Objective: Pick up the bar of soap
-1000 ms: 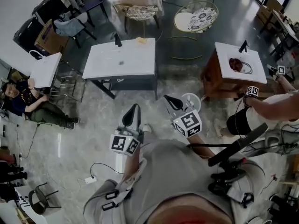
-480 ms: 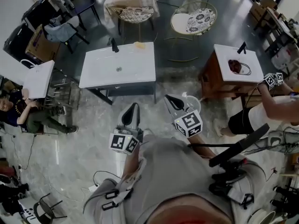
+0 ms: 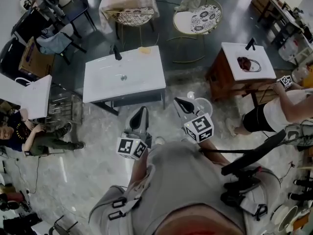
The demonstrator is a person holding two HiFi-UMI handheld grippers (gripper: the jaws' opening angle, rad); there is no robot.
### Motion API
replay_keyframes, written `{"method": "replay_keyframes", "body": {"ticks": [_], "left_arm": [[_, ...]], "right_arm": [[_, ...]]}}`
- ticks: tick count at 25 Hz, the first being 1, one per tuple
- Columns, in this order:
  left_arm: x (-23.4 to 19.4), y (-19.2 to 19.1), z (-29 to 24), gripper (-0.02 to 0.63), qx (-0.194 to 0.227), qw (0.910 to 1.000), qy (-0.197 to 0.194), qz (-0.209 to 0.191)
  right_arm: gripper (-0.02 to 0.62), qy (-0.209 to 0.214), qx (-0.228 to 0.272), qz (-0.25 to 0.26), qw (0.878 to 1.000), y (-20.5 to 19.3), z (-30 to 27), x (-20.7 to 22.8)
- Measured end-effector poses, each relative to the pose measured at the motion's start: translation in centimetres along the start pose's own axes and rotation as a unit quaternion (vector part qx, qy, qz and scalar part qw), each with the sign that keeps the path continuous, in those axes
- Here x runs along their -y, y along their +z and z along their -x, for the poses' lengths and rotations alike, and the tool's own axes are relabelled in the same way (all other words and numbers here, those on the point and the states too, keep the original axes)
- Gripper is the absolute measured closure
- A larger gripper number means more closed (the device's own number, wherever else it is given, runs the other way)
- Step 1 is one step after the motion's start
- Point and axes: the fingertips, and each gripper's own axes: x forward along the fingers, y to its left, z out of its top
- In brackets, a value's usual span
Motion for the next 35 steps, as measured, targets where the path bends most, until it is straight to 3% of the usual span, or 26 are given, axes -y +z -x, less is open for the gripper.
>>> {"method": "replay_keyframes", "body": {"ticks": [13,23,35], "left_arm": [[-6.4,-0.1,1.1,0.611,-0.012,0.9997,-0.019,0.012],[-9.0,-0.8,1.2,0.611,-0.012,0.9994,-0.023,0.025],[-11.1,-0.5,2.8,0.611,0.011,0.9994,0.01,0.03]], "right_arm": [[0.593,-0.019,-0.02,0.0,1.0,-1.0,-4.7,-3.1],[0.593,-0.052,-0.069,-0.006,0.996,-3.0,-4.1,-2.8],[0.593,-0.001,-0.065,0.013,0.998,-2.1,-7.7,-4.7]]}}
